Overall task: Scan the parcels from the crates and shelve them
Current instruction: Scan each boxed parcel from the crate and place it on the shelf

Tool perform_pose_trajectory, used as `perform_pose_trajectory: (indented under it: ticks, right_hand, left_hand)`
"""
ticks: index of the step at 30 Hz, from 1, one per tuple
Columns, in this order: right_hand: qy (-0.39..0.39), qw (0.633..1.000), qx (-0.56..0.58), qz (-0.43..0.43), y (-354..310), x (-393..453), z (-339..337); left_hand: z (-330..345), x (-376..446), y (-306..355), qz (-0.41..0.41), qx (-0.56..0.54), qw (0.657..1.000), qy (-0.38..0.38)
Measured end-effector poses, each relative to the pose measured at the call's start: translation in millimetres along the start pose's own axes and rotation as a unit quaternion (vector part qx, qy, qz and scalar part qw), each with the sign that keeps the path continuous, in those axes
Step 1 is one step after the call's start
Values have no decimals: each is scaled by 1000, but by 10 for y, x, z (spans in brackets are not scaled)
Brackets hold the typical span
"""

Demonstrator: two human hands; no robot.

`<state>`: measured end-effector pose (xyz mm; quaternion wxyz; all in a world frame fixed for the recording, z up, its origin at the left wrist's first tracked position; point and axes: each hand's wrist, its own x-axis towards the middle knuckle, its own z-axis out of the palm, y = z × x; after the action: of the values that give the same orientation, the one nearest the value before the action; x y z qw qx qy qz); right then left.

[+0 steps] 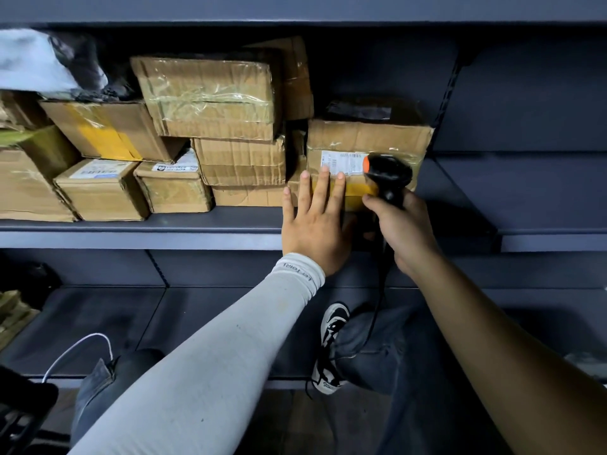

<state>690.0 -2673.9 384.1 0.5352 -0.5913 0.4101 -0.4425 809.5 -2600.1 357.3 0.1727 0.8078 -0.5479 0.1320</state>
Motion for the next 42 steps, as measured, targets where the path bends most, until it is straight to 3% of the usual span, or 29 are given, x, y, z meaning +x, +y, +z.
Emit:
perform_pose_trajectory:
  ticks: [4, 12, 21, 28, 36, 42]
  right_hand:
    - [30, 991, -112, -69, 53, -271, -35]
    - [-56, 958, -215, -179, 157, -840, 306]
    - [-193, 933, -221, -210, 113, -1332, 1390]
    - [-335, 889, -242, -196, -52, -1884, 2376]
    - [-463, 808, -196, -308, -576, -2838, 3562]
    - [-556, 696, -253, -377, -958, -3425, 4502]
  left_hand:
    - [-29, -309, -87, 16, -4, 1000, 26]
    - [-314, -929, -685, -52, 34, 998, -8]
    - [-849, -1663, -1802, -202, 94, 975, -20]
    - [-1488, -2381, -2539, -325, 119, 938, -11]
    - [-2179, -3249, -3309, -437, 166, 884, 20]
    - [-2472, -3875, -3942, -525, 176, 832, -38]
